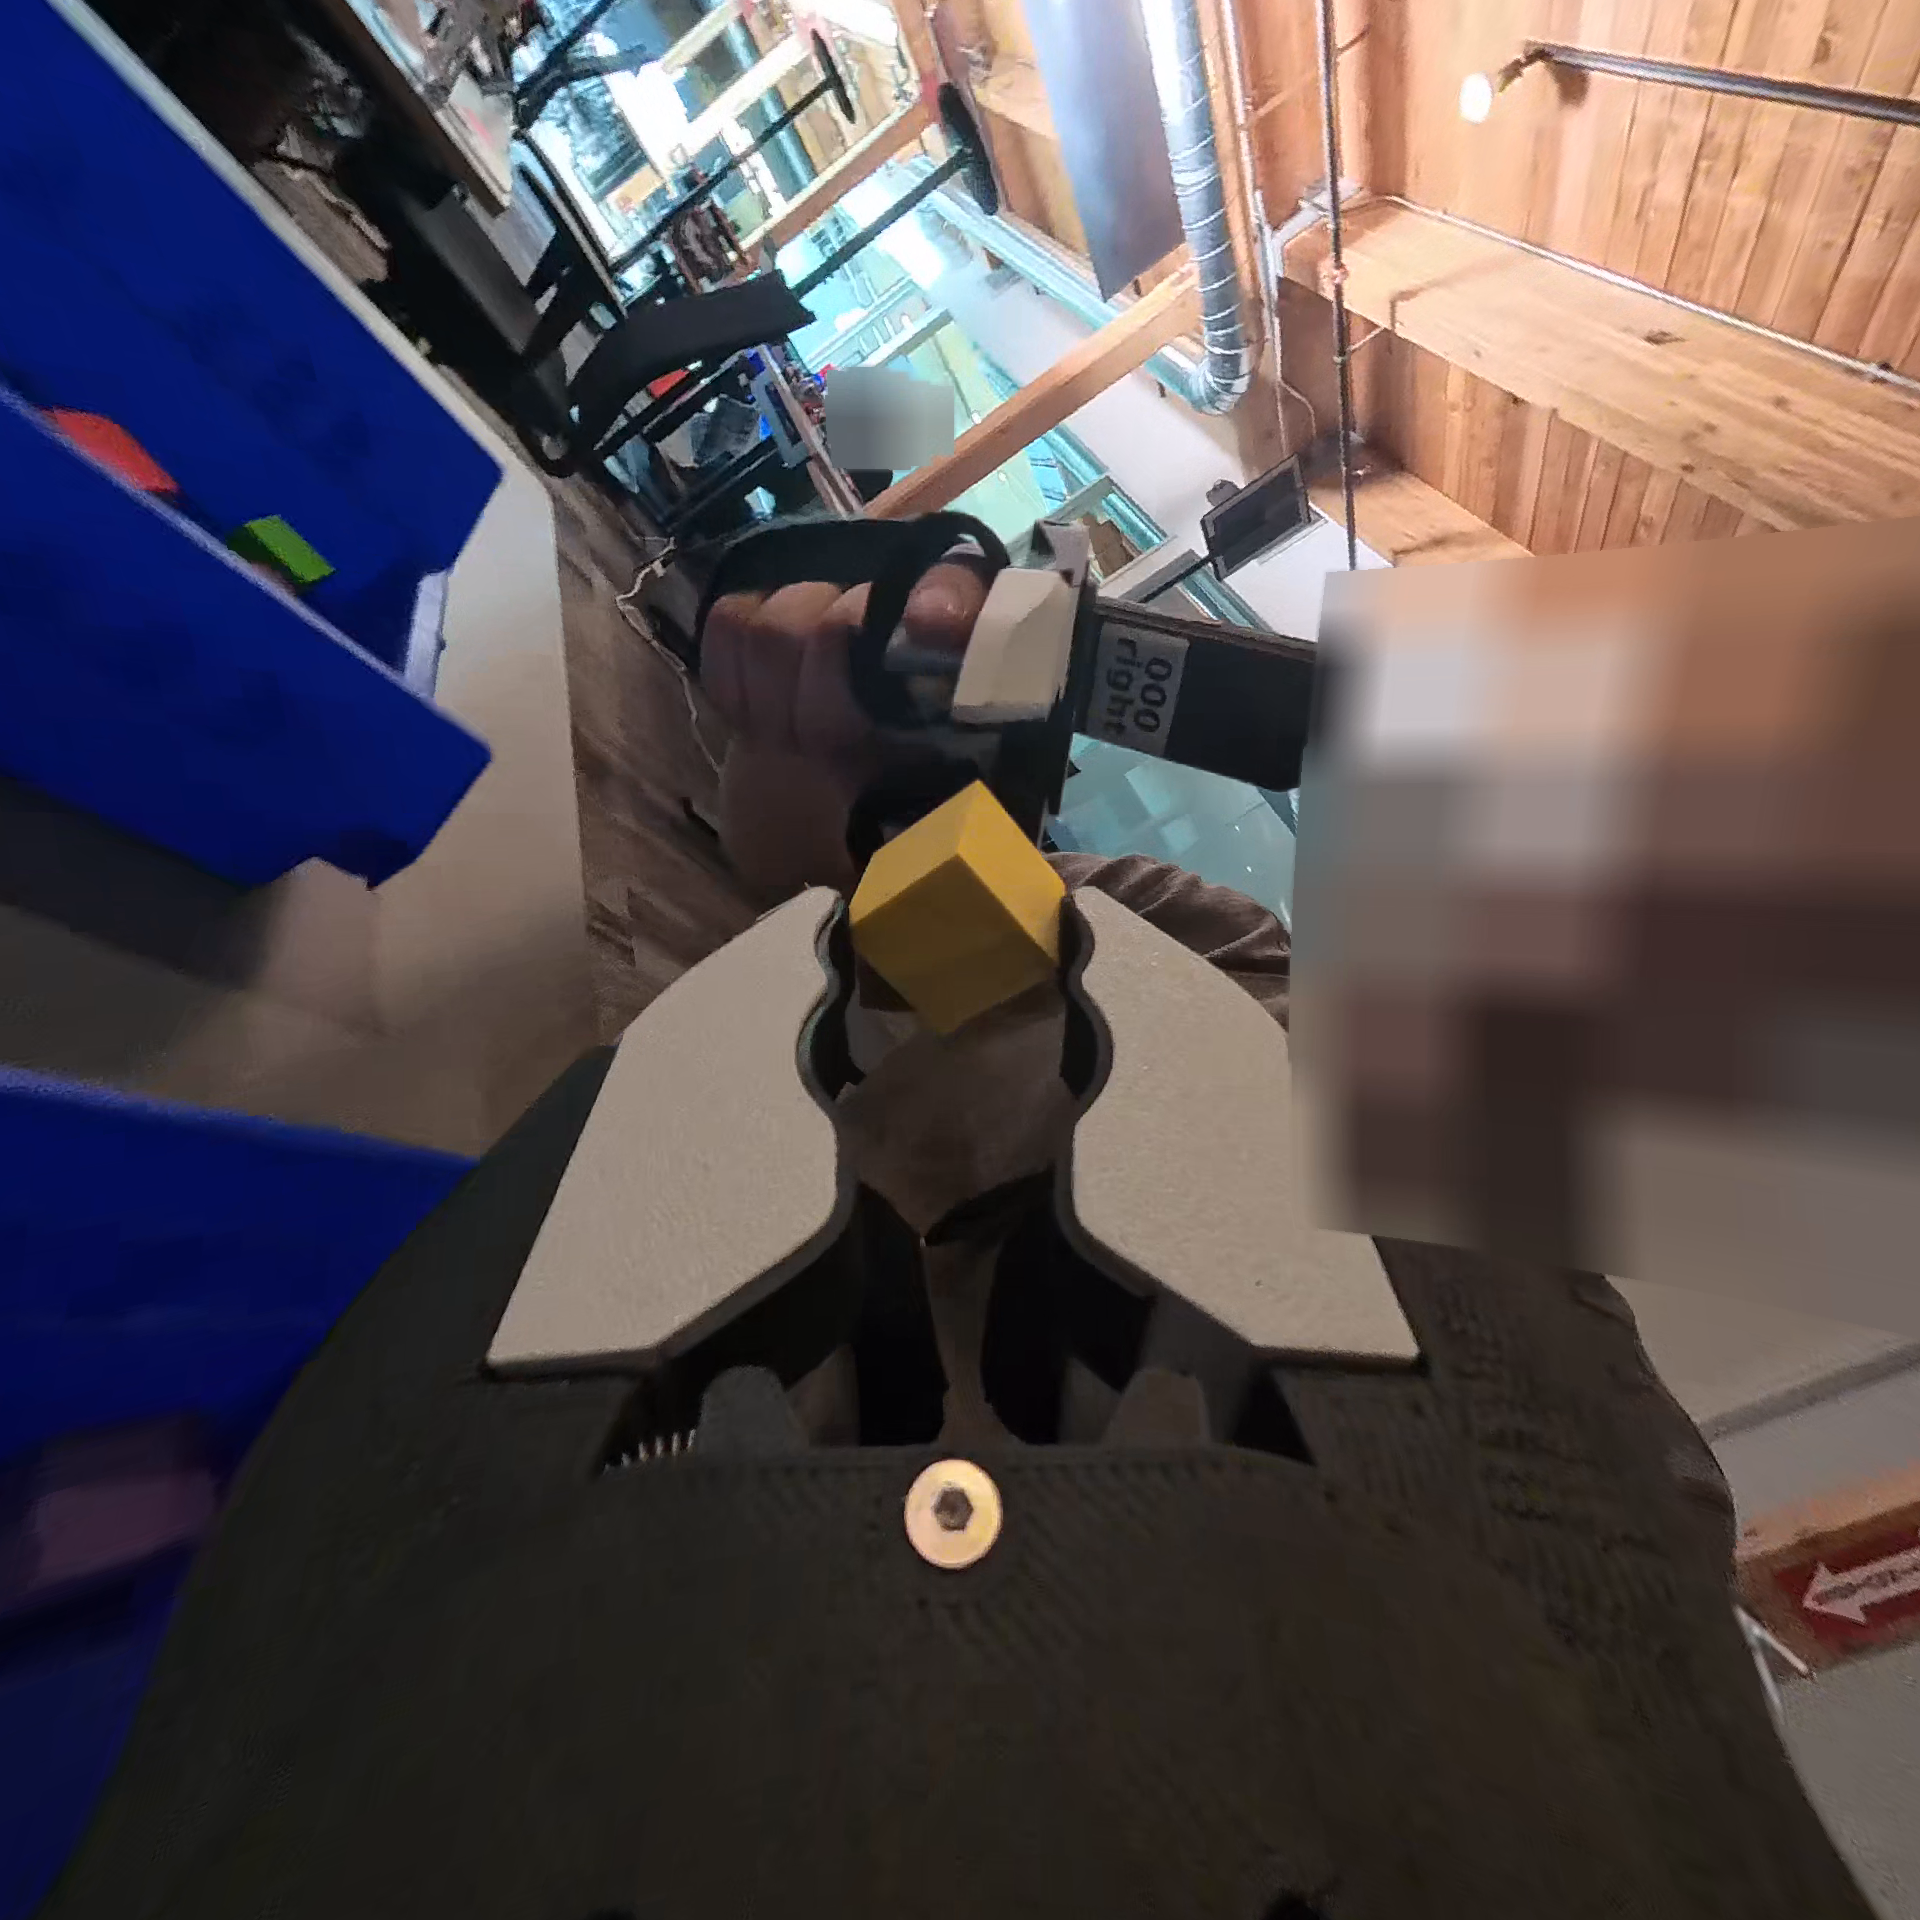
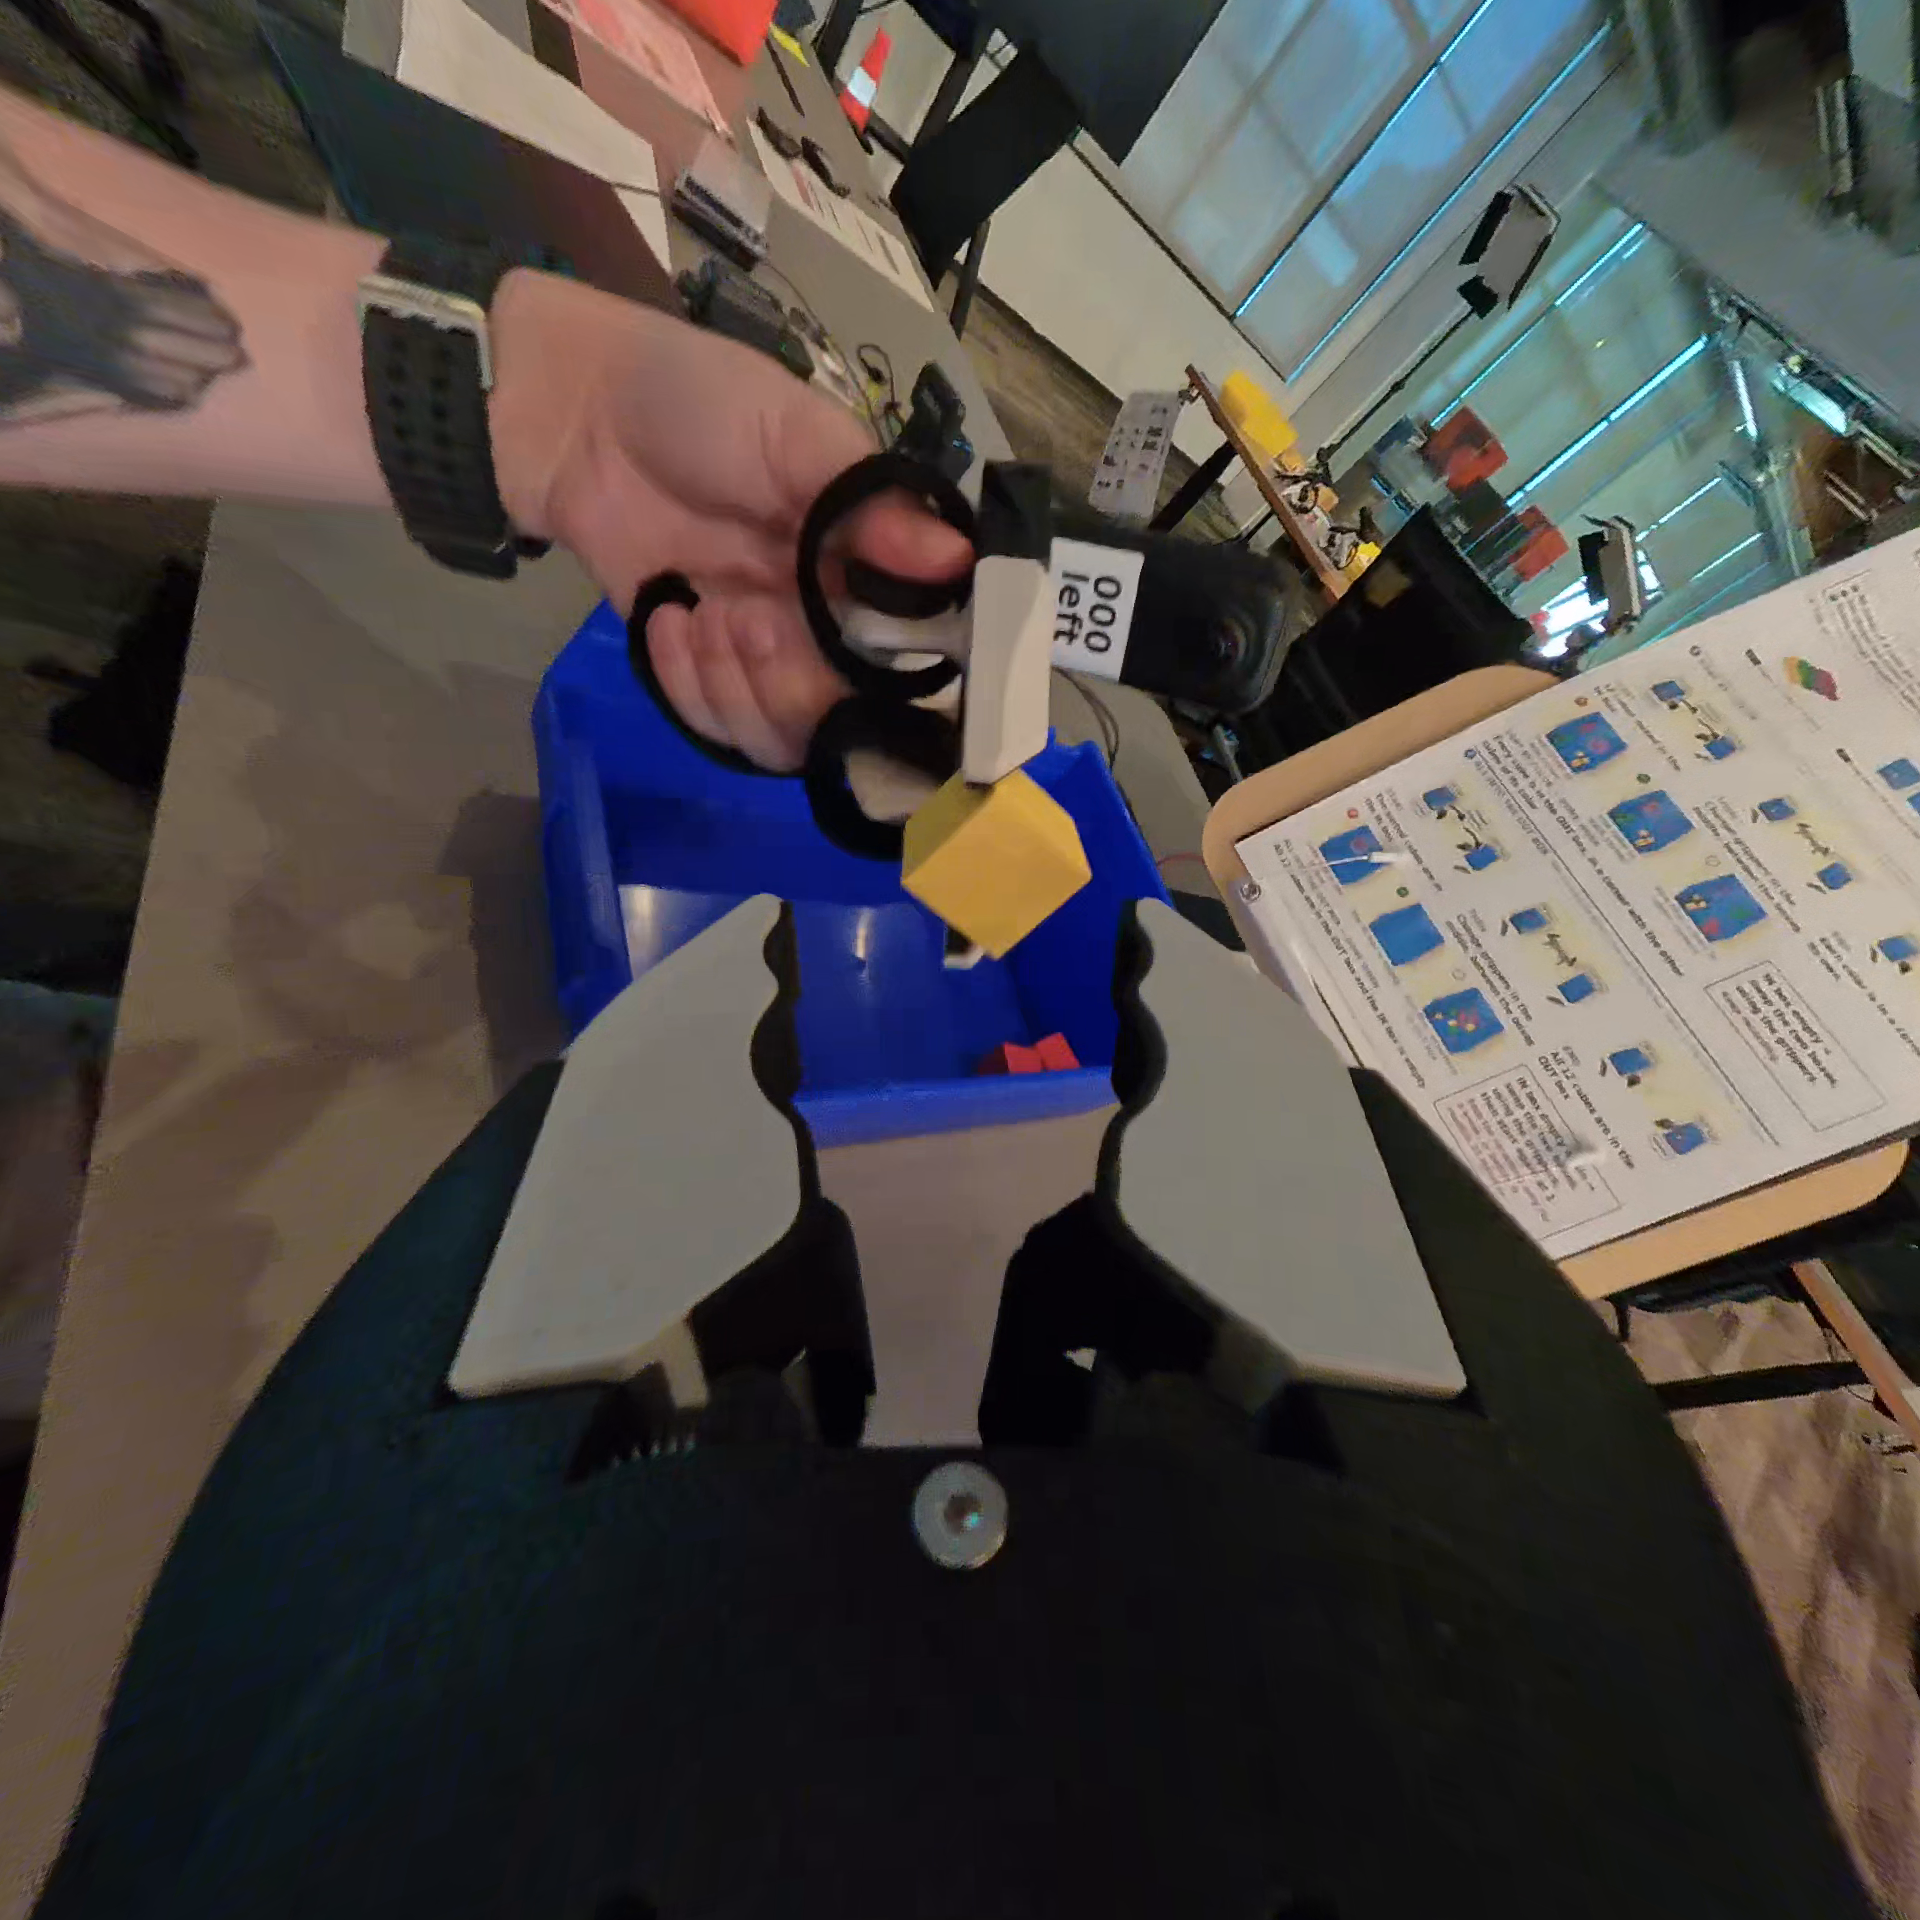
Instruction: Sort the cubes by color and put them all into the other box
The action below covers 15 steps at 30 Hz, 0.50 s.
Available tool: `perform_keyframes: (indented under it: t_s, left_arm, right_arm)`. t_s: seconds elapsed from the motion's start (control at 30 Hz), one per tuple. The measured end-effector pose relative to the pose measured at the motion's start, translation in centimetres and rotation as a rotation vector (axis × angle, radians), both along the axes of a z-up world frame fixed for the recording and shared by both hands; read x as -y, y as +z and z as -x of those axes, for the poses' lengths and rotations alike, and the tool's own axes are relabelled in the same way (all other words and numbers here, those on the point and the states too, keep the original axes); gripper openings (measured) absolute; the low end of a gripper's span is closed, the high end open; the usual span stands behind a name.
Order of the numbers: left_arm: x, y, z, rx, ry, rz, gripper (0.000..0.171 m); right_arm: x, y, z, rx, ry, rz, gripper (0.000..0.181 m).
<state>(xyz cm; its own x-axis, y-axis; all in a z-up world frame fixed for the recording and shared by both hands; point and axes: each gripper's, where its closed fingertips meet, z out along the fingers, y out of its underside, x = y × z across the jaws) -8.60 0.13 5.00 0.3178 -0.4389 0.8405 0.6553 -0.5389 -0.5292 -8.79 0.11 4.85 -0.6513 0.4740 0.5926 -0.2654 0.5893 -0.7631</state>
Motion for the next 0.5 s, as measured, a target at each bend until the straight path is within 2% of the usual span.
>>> perform_keyframes:
  t_s: [0.03,0.23,0.33,0.4,0.5]
  left_arm:
    - [0.0,0.3,-0.4,-0.002,-0.011,-0.014,0.038]
    - [-0.4,1.0,-2.3,-0.022,-0.044,-0.071,0.038]
    - [-0.6,1.0,-2.8,-0.037,-0.037,-0.093,0.038]
    - [-0.6,1.2,-2.6,-0.036,-0.022,-0.113,0.038]
    - [-0.6,1.1,-2.5,-0.051,-0.007,-0.122,0.038]
  right_arm:
    - [0.2,0.2,0.2,-0.001,-0.004,0.007,0.058]
    - [0.8,0.7,0.7,0.014,-0.012,0.007,0.058]
    - [1.2,0.8,0.4,0.031,0.009,0.013,0.052]
    - [1.4,0.6,0.2,0.051,0.023,0.007,0.039]
    - [1.5,0.5,0.3,0.050,0.016,-0.005,0.038]
